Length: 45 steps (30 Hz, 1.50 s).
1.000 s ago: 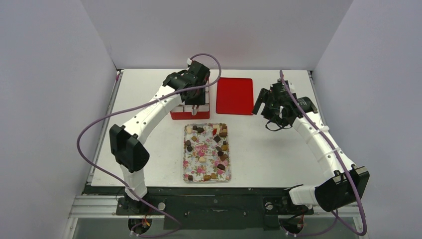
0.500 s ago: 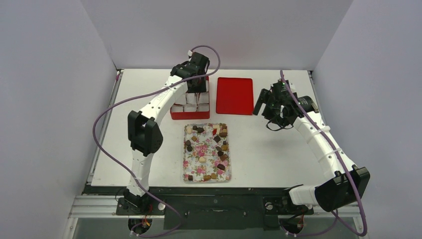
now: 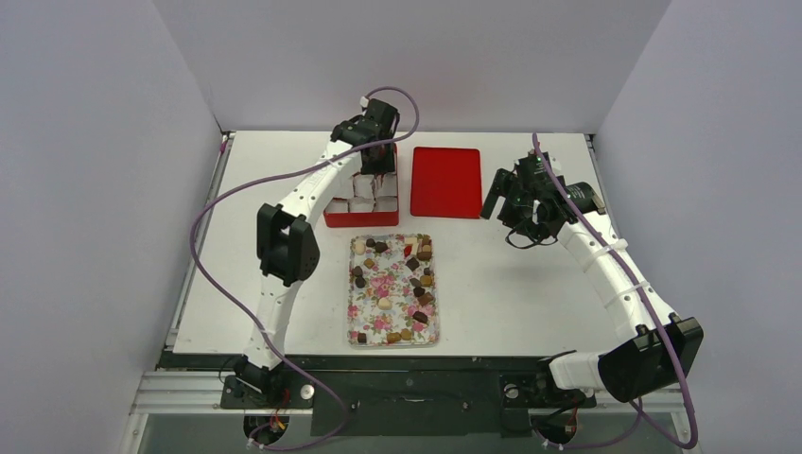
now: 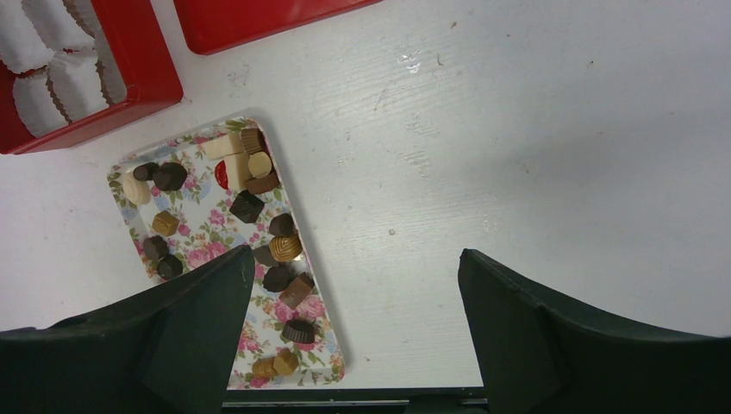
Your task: Pack the chocolate
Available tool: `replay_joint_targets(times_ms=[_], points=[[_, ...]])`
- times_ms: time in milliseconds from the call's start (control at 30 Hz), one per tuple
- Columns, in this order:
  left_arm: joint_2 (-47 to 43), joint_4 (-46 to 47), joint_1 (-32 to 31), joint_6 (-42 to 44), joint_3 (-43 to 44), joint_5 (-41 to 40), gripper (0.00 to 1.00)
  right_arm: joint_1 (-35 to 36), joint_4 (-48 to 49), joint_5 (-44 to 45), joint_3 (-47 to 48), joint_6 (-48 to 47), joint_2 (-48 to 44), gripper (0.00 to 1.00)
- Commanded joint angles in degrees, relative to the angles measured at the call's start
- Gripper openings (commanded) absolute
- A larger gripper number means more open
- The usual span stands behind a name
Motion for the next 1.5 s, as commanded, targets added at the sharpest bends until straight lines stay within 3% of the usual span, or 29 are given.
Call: replay_joint_targets(times_ms=[0,300,633,867,1467], points=[[0.5,2.4,1.1,-0.1,3.9,0.9,0.33,-0.4,-0.3,0.6,1.4,-1.0,-1.9,0.84],[1.5,2.6,1.8,1.5,4.7,1.8,0.4,-0.4,-0.1,0.4,1.8,-1.2,-1.4,0.84],[0.3,1.4,2.3,2.9,7.2,2.3,0.41,-0.4,0.0,0.4,2.1,-1.2,-1.4,0.84],[-5.4,-0.1,2.3,2.9,5.7,2.2,0.41,-0.2,0.7,0.0,2.2,-1.1,-1.0,0.84],[-37.1,-2.8,-3.1,0.1,-27.5,0.2,0.41,0.4,4.8,-0.1,1.1,-0.1,0.8,0.84]])
